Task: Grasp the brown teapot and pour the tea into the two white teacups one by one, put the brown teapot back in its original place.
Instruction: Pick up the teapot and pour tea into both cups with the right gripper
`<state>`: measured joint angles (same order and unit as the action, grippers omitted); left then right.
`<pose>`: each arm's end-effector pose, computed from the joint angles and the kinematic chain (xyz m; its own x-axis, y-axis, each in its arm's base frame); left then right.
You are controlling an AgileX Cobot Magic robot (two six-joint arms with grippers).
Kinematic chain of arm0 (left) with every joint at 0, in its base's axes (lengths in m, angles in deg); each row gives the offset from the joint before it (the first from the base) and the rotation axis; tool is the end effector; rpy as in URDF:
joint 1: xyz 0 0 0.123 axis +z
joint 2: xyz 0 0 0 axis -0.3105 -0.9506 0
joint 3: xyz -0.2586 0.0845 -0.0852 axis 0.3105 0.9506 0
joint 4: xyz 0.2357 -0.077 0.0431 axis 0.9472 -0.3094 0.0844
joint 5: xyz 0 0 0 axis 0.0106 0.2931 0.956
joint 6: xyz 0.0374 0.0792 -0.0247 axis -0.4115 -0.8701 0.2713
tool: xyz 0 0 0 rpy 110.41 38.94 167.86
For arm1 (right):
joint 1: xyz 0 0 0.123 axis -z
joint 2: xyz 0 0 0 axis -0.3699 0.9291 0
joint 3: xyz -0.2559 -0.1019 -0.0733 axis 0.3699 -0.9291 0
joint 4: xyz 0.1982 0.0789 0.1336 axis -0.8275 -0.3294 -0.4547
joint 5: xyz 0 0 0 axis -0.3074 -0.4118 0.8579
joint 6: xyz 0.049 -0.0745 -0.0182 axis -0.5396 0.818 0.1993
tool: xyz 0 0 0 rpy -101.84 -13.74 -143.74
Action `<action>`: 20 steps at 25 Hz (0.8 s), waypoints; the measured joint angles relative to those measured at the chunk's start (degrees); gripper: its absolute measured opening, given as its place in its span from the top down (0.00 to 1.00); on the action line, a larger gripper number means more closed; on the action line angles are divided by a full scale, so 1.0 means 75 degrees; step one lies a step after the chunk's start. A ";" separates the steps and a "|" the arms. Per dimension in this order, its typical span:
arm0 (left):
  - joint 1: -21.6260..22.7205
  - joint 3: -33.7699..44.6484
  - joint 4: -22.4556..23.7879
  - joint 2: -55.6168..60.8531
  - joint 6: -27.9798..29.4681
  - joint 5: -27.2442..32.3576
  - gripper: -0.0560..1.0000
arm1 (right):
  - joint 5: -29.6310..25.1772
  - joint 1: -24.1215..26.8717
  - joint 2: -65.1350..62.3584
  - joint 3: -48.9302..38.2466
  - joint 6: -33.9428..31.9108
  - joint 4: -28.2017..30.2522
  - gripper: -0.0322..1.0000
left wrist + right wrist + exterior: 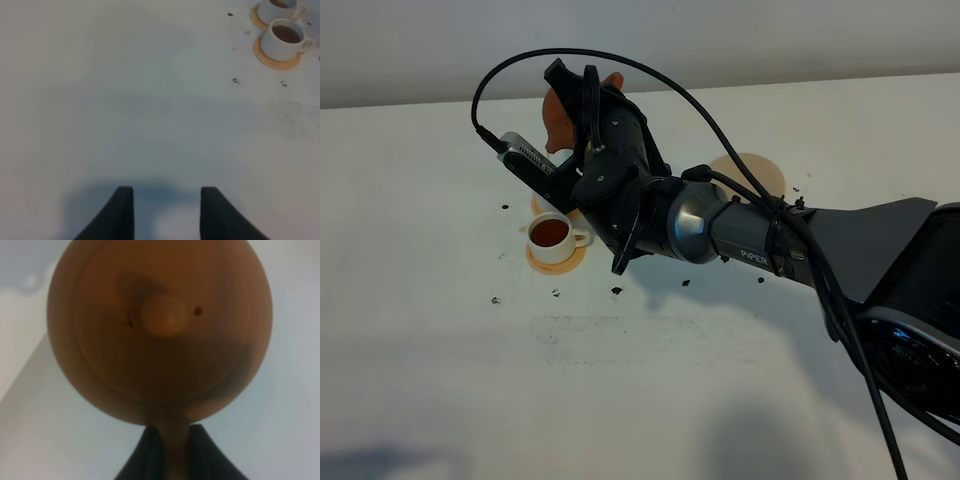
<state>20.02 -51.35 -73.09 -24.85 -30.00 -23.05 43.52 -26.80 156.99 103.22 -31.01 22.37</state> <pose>-0.0012 0.0007 0.2637 -0.4959 -0.0842 -0.8643 -0.0745 0.9957 -0.0542 0.3913 0.3518 0.1808 0.2297 -0.8015 0.5521 -0.1637 -0.5910 -0.7899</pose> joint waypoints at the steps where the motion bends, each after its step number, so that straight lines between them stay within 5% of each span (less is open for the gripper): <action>1: 0.0000 0.0000 0.0000 0.0000 0.0000 0.0000 0.65 | -0.0020 0.0000 0.0000 0.0000 0.0000 0.0017 0.88; 20: 0.0000 0.0000 0.0000 0.0000 0.0000 0.0000 0.65 | -0.0036 0.0000 0.0000 0.0000 0.0033 0.0269 0.88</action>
<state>20.02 -51.35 -73.09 -24.85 -30.00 -23.05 43.25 -26.80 156.99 103.22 -30.76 24.39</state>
